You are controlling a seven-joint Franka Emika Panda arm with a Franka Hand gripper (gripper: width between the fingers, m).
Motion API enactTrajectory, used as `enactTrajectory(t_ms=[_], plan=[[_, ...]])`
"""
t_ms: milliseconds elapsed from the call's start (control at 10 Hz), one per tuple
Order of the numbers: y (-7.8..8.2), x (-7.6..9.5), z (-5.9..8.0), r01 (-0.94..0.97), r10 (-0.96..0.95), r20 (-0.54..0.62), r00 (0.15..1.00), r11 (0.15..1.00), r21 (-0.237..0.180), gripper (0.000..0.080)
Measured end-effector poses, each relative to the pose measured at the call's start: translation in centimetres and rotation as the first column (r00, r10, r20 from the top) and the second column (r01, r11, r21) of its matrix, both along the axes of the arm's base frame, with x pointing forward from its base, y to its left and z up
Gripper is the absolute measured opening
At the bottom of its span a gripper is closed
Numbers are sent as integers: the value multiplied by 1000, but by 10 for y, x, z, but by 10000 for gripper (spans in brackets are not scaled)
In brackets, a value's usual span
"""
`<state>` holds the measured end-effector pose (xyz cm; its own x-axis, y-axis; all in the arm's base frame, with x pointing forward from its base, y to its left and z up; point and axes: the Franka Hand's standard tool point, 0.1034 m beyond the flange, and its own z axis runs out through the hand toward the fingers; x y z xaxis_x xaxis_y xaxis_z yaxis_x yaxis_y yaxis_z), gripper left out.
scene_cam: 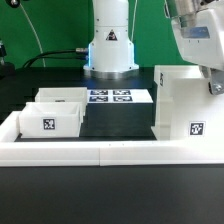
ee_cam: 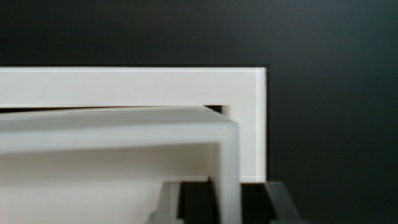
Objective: Assemble drawer
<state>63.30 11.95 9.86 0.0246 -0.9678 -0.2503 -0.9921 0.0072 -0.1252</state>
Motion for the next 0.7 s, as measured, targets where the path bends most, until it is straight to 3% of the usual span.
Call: enactTrajectory(t_ms=[600, 700], plan=[[2, 7, 1, 7, -7, 8, 1000, 1000, 2, 41], [2, 7, 1, 6, -6, 8, 1000, 1000, 2, 254]])
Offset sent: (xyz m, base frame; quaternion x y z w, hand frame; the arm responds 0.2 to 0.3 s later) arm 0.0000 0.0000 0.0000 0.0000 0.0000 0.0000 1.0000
